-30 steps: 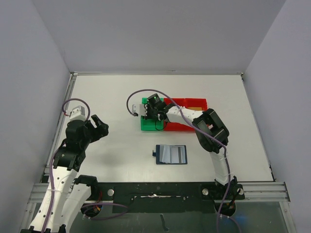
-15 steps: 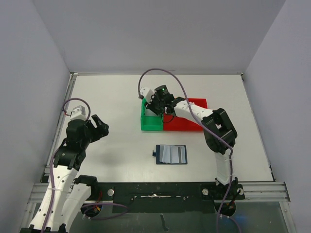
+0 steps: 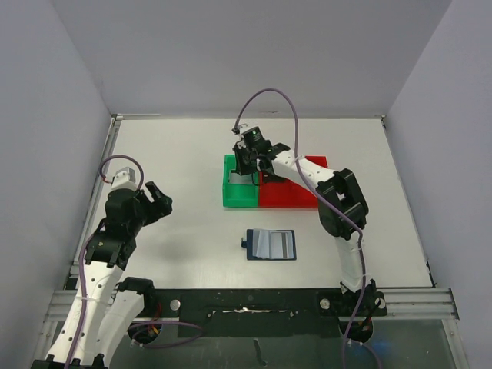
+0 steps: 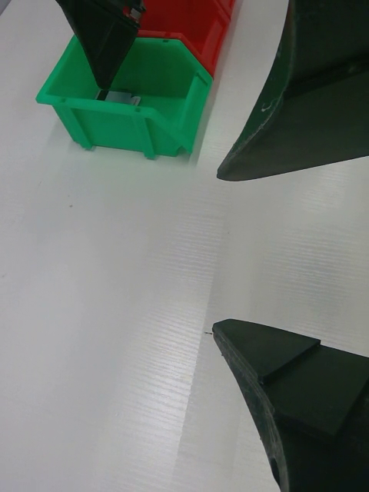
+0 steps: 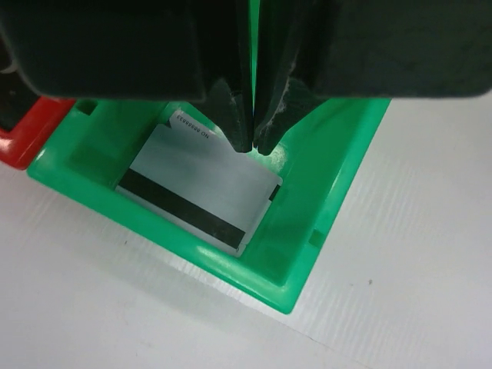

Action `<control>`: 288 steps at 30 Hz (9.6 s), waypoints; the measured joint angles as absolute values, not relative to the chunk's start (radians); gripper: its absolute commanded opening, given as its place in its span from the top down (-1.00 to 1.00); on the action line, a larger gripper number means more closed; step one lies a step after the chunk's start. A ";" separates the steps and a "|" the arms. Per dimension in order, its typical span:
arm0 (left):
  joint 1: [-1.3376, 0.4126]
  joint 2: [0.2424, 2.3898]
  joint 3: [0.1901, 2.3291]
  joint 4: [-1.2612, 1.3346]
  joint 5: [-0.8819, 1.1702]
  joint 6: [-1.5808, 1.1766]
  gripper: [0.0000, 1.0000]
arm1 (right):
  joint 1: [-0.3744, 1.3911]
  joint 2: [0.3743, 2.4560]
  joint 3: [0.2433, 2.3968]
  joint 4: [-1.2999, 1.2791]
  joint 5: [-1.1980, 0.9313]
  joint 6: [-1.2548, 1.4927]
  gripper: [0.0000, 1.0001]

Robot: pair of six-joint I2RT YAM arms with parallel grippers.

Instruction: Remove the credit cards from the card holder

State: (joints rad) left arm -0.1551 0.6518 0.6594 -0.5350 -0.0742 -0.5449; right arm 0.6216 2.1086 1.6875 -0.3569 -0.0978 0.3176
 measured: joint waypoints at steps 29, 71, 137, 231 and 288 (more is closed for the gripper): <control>-0.155 0.652 0.659 -0.535 -0.074 -0.545 -0.44 | 0.685 2.298 1.857 -0.543 0.128 0.397 0.89; -0.155 0.653 0.657 -0.535 -0.074 -0.545 -0.44 | 0.718 2.295 1.826 -0.506 0.311 0.335 0.86; -1.048 1.544 0.720 0.223 -0.044 -1.092 0.09 | 0.471 0.783 0.390 -0.336 -0.104 0.914 0.32; -1.058 1.764 0.569 0.637 -0.003 -1.330 0.66 | 0.458 1.131 0.344 -0.112 -0.352 0.891 0.70; -1.065 1.613 0.496 0.474 -0.047 -1.286 1.00 | 0.446 1.242 0.476 -0.258 -0.323 0.744 0.70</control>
